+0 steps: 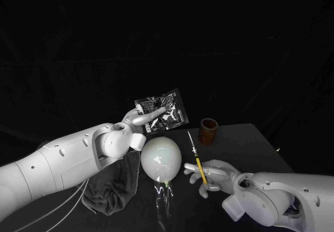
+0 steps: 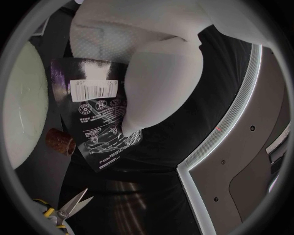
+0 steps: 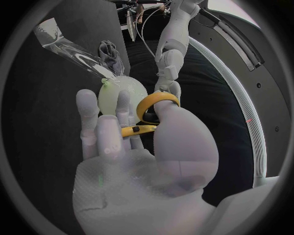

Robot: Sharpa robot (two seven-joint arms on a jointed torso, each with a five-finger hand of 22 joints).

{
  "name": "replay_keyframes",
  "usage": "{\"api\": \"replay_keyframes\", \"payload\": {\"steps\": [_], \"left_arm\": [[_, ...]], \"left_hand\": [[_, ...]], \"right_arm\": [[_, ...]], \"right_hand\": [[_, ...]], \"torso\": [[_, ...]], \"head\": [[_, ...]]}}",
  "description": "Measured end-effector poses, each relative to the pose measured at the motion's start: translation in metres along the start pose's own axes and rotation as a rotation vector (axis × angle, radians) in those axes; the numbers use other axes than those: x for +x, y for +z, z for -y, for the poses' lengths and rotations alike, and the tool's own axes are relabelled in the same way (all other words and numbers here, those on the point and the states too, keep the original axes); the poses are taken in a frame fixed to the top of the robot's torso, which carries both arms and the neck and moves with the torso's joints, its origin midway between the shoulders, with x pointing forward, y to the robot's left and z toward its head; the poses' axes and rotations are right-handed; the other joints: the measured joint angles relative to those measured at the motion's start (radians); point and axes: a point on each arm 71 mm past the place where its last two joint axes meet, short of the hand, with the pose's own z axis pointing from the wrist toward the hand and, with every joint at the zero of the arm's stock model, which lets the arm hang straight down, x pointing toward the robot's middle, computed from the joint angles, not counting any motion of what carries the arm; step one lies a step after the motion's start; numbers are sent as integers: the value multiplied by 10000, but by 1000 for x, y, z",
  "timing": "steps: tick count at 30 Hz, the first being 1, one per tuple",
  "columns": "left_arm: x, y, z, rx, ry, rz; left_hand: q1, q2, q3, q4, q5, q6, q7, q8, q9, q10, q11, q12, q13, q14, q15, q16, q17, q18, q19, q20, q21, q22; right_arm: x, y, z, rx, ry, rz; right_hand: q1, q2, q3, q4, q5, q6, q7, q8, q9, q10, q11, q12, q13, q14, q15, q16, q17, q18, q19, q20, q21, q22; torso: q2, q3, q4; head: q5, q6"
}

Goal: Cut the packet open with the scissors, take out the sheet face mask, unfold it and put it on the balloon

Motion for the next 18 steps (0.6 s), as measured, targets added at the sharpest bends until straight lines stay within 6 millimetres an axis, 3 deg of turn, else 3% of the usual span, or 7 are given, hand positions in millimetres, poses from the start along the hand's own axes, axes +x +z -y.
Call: {"api": "replay_keyframes", "payload": {"steps": [4, 6, 7, 8, 10, 18], "left_arm": [[2, -1, -3, -12, -112, -295], [3, -1, -4, -9, -154, -411], [3, -1, -5, -4, -172, -463], [4, -2, -5, 4, -194, -530], [5, -2, -5, 21, -225, -627], [7, -3, -7, 82, -364, -936]], "left_hand": [[-25, -25, 0, 0, -1, -1, -1, -5, 3, 0, 0, 0, 0, 0, 0, 0, 7, -64, 0, 0, 0, -1], [-25, -25, 0, 0, -2, -2, -2, -6, 8, -1, 0, 0, 0, 0, 0, -1, 8, -66, 0, 0, 0, -1], [-25, -25, 0, 0, -2, -16, -15, -26, 140, 0, 0, 0, 0, 0, 0, 0, 8, -67, 0, 0, 0, -1], [-25, -26, -1, 0, -2, -16, -15, -26, 141, -1, 0, 0, 0, 0, 0, -1, 8, -68, 0, 0, 0, -1], [-25, -25, 0, 0, -2, -17, -16, -22, 142, -1, 1, 0, 0, 0, 0, -1, 7, -69, 0, 1, 0, -1], [-25, -26, -2, -1, -6, -23, -21, 16, 143, -2, 1, 0, 0, -1, 1, -1, 7, -74, 0, 1, -1, -2]], "right_arm": [[2, -3, 0, 6, 188, -257], [2, -4, 0, 6, 262, -383], [3, -4, 0, 5, 298, -453], [4, -4, 0, 8, 341, -541], [4, -5, 0, 14, 400, -662], [7, -8, 0, 53, 607, -1147]], "right_hand": [[-203, -40, -483, 309, 0, -300, -19, -65, 0, 0, 0, 63, 98, -1, -1, 0, 65, -1, 21, -21, 2, 24], [-318, -53, -955, 550, 0, -514, -105, -122, 10, 1, 0, 158, 207, -1, -2, 30, 65, -3, 21, -21, -35, -3], [72, 261, -2153, 1043, 0, -744, -243, 82, 180, 1, 1, 320, 498, -2, -2, 100, 116, -4, 77, 43, -87, -27], [328, 420, -2803, 1342, 0, -920, -281, 216, 266, 1, 0, 404, 648, -2, -2, 161, 176, -6, 92, 59, -92, -32], [439, 429, -3326, 1535, 0, -1232, -328, 300, 328, 0, 0, 708, 930, 5, 5, 276, 347, -8, 92, 60, -92, -23], [447, 283, -3805, 1602, 0, -1776, -437, 619, 491, 1, 1, 1976, 1977, 59, 58, 391, 533, -17, 168, 55, 1, 56]], "torso": [[0, 2, 1], [-1, 3, 6], [-3, 3, 6], [-6, 3, 6], [-7, 5, 6], [-10, 10, 5]], "head": [[-61, -49], [-87, -60], [-99, -67], [-116, -81], [-134, -91], [-203, -130]]}}
